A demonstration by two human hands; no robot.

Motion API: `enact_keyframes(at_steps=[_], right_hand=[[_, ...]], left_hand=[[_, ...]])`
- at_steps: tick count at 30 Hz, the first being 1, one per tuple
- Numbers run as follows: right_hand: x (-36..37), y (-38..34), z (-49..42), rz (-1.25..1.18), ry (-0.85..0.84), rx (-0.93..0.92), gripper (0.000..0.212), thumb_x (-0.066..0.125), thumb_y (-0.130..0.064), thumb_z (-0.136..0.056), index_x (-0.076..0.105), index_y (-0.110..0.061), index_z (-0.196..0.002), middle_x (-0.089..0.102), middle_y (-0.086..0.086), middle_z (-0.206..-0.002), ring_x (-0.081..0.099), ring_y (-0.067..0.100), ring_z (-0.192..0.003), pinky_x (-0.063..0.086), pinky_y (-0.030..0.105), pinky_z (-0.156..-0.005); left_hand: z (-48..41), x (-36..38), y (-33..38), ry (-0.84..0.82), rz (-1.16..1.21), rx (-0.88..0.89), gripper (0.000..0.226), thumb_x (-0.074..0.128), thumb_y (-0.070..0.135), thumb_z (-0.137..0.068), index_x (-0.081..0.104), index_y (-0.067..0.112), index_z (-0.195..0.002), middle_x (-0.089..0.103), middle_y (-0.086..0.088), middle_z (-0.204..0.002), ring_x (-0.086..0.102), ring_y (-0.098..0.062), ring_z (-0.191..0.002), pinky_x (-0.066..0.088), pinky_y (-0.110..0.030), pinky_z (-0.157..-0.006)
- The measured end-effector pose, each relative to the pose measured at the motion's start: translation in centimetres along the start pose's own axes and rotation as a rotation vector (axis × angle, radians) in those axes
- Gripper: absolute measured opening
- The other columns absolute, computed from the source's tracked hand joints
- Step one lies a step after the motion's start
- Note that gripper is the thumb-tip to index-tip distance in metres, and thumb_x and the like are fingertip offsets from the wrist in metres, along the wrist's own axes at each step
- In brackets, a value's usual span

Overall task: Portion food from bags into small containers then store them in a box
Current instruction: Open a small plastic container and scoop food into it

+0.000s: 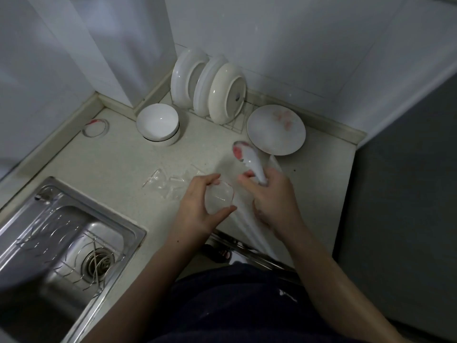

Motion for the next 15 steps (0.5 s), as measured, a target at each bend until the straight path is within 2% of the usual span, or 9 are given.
enact_keyframes(at_steps=[2,4,7,10,13,15], right_hand=[[-2.4,-0.8,-0.9,0.117,0.131,-0.073,0.016,0.062,-0.032,-0.088,0.062,-0.017,-0.084,0.056,-0.006,-0.060,0.048,0.000,-0.047,0.038,0.016,-0.045],[-4.5,-1.0,-1.7,0.222,0.189,-0.099,0.015,0.054,-0.033,-0.094,0.056,-0.020,-0.088,0.056,-0.006,-0.064,0.049,-0.001,-0.049,0.034,0.011,-0.041],[-6.3,-0.2,-3.2,0.464,0.122,-0.047,0.020,0.049,-0.035,-0.097,0.054,-0.018,-0.087,0.057,-0.004,-0.070,0.051,0.001,-0.058,0.036,0.015,-0.044],[-6.6,1.8,-4.2,0.659,0.016,0.067,0.028,0.049,-0.033,-0.096,0.057,-0.013,-0.079,0.055,0.000,-0.067,0.053,0.018,-0.064,0.034,0.024,-0.048],[-6.2,3.1,-4.3,0.695,-0.028,0.125,0.036,0.049,-0.034,-0.096,0.060,-0.007,-0.075,0.052,0.005,-0.063,0.049,0.022,-0.061,0.031,0.030,-0.051],[-5.8,3.3,-4.3,0.642,-0.044,0.131,0.037,0.052,-0.031,-0.093,0.059,-0.002,-0.073,0.049,0.005,-0.058,0.045,0.019,-0.056,0.029,0.029,-0.049]], left_hand=[[0.0,0.1,-0.1,0.001,-0.006,0.011,0.065,0.087,0.023,-0.070,0.055,0.019,-0.127,0.055,0.005,-0.114,0.045,0.013,-0.109,0.032,0.000,-0.091],[0.0,0.3,-0.1,-0.014,-0.016,0.011,0.067,0.087,0.024,-0.070,0.056,0.019,-0.129,0.055,0.006,-0.114,0.047,0.008,-0.109,0.032,-0.001,-0.092],[0.0,0.6,-0.1,-0.036,-0.006,-0.006,0.070,0.087,0.024,-0.068,0.056,0.020,-0.131,0.055,0.010,-0.112,0.048,0.009,-0.109,0.032,-0.001,-0.092],[-0.2,0.8,-0.4,-0.033,0.036,-0.050,0.076,0.088,0.021,-0.066,0.053,0.019,-0.133,0.058,0.010,-0.112,0.047,0.016,-0.108,0.030,0.002,-0.091],[-0.2,0.9,-0.8,-0.025,0.066,-0.100,0.072,0.089,0.019,-0.066,0.053,0.020,-0.129,0.060,0.007,-0.115,0.045,0.021,-0.108,0.030,0.003,-0.091],[-0.3,1.0,-0.9,-0.029,0.045,-0.109,0.064,0.089,0.019,-0.066,0.057,0.020,-0.122,0.061,0.006,-0.117,0.048,0.017,-0.107,0.031,0.003,-0.091]])
Point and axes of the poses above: each hand's wrist, its own z-axis away from the middle knuckle, its own x-axis out of the palm, y = z × x, the point moved 7 cm from there along -z, towards the middle knuckle
